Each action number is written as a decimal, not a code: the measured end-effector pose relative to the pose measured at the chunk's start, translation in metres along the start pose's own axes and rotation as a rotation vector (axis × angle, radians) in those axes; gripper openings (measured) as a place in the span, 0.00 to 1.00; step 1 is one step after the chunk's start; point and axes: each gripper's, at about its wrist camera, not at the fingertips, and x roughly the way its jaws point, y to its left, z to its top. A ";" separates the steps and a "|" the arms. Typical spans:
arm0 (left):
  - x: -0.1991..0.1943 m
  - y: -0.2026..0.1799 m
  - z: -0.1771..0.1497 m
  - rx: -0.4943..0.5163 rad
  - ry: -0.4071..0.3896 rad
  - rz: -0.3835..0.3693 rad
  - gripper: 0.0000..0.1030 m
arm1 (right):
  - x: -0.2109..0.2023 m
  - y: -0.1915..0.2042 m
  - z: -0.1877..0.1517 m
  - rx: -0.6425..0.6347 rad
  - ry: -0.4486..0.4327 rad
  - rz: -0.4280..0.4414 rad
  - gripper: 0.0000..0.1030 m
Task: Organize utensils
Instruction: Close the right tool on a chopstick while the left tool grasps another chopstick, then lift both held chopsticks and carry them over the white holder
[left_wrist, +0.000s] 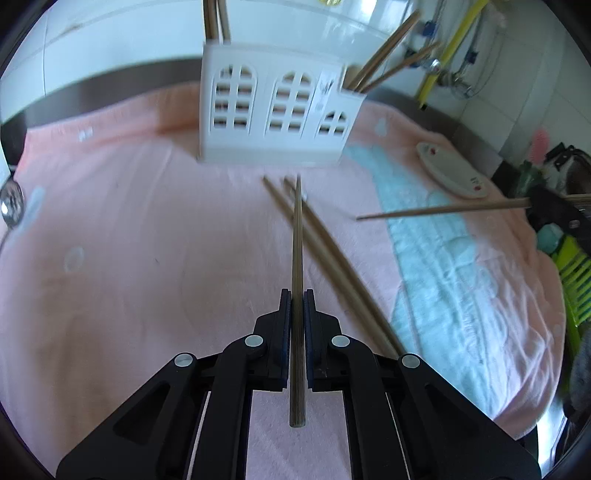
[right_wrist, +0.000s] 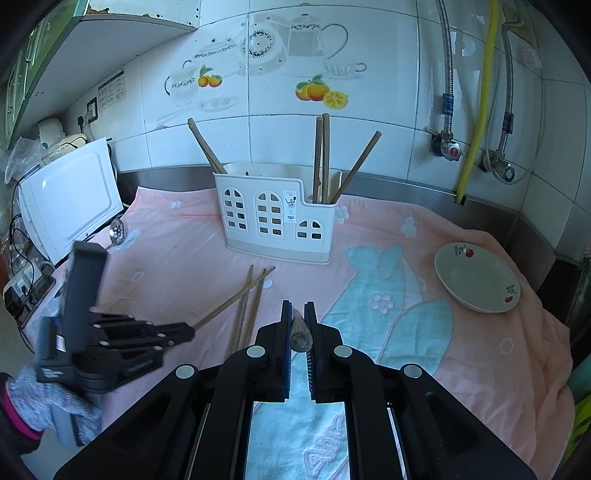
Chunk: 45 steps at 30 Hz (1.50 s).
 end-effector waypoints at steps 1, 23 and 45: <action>-0.009 -0.001 0.002 0.011 -0.021 -0.007 0.05 | 0.000 0.001 0.001 -0.002 -0.002 0.000 0.06; -0.094 -0.022 0.078 0.193 -0.209 -0.055 0.05 | -0.008 0.015 0.074 -0.095 -0.032 0.019 0.06; -0.128 -0.006 0.234 0.209 -0.412 0.084 0.05 | 0.011 -0.002 0.215 -0.030 -0.166 0.009 0.06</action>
